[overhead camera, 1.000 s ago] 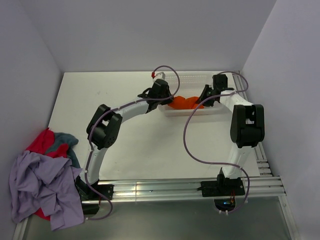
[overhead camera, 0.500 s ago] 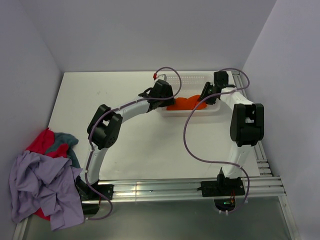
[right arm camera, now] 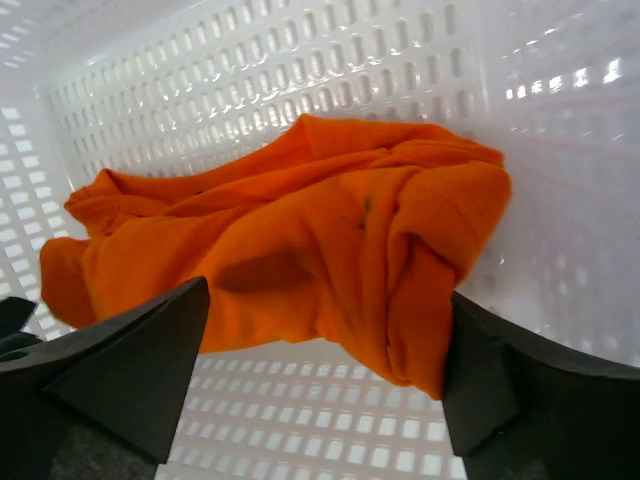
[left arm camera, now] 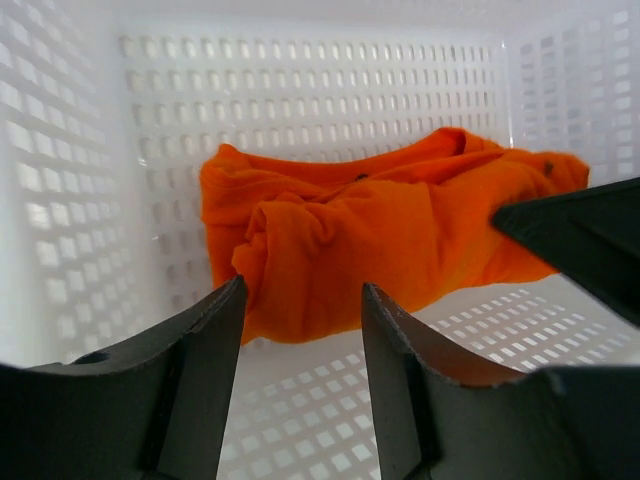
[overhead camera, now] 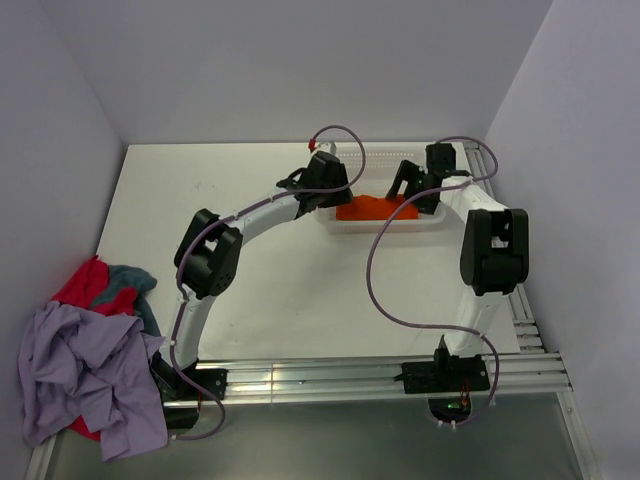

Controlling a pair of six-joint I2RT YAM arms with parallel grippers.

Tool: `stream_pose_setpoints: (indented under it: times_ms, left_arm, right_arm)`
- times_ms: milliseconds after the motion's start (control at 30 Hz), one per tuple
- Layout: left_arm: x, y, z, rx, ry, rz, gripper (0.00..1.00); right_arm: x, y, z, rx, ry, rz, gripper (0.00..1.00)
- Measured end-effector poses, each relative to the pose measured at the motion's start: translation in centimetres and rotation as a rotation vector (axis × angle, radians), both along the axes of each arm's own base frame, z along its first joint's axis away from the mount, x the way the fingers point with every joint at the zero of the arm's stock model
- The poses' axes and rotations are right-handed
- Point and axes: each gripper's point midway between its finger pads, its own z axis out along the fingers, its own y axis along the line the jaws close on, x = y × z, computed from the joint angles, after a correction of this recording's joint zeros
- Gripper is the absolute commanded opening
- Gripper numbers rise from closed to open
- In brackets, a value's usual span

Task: Roll the t-shirts
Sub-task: Place the rolled tshirt into the container

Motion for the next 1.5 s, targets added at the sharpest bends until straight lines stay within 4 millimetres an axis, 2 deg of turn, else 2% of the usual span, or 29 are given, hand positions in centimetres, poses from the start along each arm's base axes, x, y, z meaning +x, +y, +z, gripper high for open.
stream_pose_setpoints:
  times_ms: [233, 367, 533, 600, 667, 733, 833, 933, 1033, 1167, 1333, 1433, 1500]
  left_arm:
    - [0.7, -0.6, 2.2, -0.024, -0.029, -0.001, 0.50]
    - [0.7, -0.7, 2.4, -0.026, -0.031, -0.001, 0.50]
    - [1.0, -0.8, 2.3, -0.017, -0.026, 0.001, 0.48]
    - [1.3, -1.0, 2.4, -0.018, -0.031, 0.000, 0.50]
    - [1.4, -1.2, 2.6, -0.018, -0.036, -0.002, 0.51]
    - [1.5, -1.2, 2.9, -0.018, -0.043, -0.005, 0.52]
    - [1.7, -1.3, 3.3, -0.016, -0.059, -0.014, 0.54]
    - [1.6, -1.3, 3.4, -0.011, -0.062, -0.020, 0.55]
    - [2.0, -1.5, 4.6, -0.009, -0.082, -0.028, 0.52]
    - [2.6, -1.9, 6.2, -0.036, -0.132, -0.030, 0.52]
    - [1.5, -1.0, 6.0, -0.020, -0.129, -0.036, 0.53]
    - [1.0, -0.2, 7.5, -0.022, -0.144, -0.025, 0.54]
    - [0.6, 0.5, 9.2, -0.031, -0.170, -0.009, 0.54]
  right_arm:
    - [-0.9, -0.8, 1.6, -0.049, -0.027, -0.035, 0.94]
    - [-1.1, -1.5, 2.7, -0.083, -0.050, -0.062, 0.81]
    - [-1.1, -1.4, 4.1, -0.099, -0.083, -0.088, 0.78]
    - [-0.9, -1.3, 4.3, -0.097, -0.093, -0.089, 0.71]
    - [-0.7, -1.2, 4.4, -0.095, -0.092, -0.088, 0.68]
    - [-0.1, -1.0, 4.5, -0.094, -0.094, -0.084, 0.62]
    - [1.2, -0.8, 4.8, -0.093, -0.102, -0.080, 0.61]
    - [2.7, -0.6, 5.3, -0.094, -0.121, -0.075, 0.50]
    - [4.2, -0.1, 5.5, -0.088, -0.133, -0.066, 0.48]
    - [6.2, 0.9, 3.8, -0.079, -0.123, -0.043, 0.50]
    - [6.0, 2.8, -0.3, -0.075, -0.034, 0.002, 0.50]
    - [5.6, 4.1, -2.0, -0.088, 0.006, 0.038, 0.51]
    - [5.0, 4.8, -2.3, -0.102, 0.025, 0.062, 0.51]
